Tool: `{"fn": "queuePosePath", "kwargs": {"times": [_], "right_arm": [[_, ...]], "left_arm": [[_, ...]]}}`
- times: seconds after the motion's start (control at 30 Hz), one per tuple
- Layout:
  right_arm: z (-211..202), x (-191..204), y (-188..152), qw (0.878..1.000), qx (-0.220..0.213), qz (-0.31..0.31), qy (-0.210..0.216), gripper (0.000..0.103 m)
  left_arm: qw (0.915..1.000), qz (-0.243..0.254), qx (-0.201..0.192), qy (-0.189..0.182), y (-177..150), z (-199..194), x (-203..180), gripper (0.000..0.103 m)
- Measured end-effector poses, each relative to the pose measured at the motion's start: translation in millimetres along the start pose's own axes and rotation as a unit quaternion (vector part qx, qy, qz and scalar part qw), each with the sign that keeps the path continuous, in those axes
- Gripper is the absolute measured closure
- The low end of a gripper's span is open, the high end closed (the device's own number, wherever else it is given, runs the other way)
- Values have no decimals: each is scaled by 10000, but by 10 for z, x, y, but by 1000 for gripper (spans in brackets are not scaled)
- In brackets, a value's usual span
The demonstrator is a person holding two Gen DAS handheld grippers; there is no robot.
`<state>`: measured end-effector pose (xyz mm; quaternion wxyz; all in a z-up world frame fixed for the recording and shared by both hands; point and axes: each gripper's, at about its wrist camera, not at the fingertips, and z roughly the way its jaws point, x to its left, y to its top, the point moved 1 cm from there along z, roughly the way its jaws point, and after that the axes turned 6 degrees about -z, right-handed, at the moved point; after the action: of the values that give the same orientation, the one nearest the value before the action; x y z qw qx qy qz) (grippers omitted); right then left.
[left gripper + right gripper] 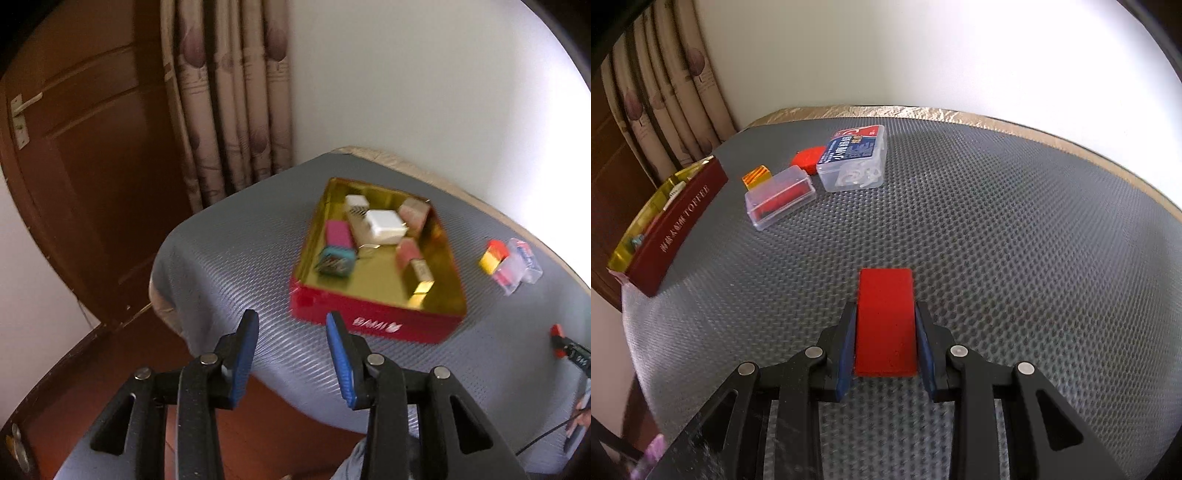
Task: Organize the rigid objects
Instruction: 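Carry the red block into the tin and open the right gripper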
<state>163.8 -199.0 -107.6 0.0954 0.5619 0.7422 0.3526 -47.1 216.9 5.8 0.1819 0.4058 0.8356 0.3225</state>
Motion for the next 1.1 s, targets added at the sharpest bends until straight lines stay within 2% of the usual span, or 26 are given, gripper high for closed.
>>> {"fn": "queuePosePath", "kwargs": {"times": [0.17, 0.23, 0.37, 0.47, 0.6, 0.7, 0.77, 0.9, 1.1], "right_arm": [[-196, 339, 137, 9990, -131, -64, 414, 75], [-311, 614, 283, 9972, -246, -231, 673, 75], [-423, 1254, 620, 9886, -371, -586, 1337, 75], [-341, 1795, 880, 9782, -306, -824, 1883, 75], [-75, 2386, 1075, 9684, -10, -1093, 2243, 75], [202, 2761, 1119, 9654, 284, -1311, 2235, 75], [355, 2898, 1122, 9646, 450, -1294, 2254, 75], [554, 3028, 1121, 9649, 587, -1349, 2176, 75], [720, 3114, 1095, 9667, 716, -1398, 2019, 75]], "left_arm": [[9998, -197, 56, 33, -9, 77, 133, 64], [9998, -149, 144, 57, -44, 100, 140, 64], [9984, -326, 395, -231, -61, 154, 158, 64], [9983, -279, 442, -259, -73, 166, 118, 64], [9986, -341, 315, -245, -68, 126, 131, 64], [9983, -450, 296, -240, -59, 125, 171, 64], [9975, -472, 437, -279, -61, 165, 181, 64], [9960, -493, 673, -313, -83, 241, 187, 64], [9948, -518, 797, -375, -96, 280, 190, 64]]}}
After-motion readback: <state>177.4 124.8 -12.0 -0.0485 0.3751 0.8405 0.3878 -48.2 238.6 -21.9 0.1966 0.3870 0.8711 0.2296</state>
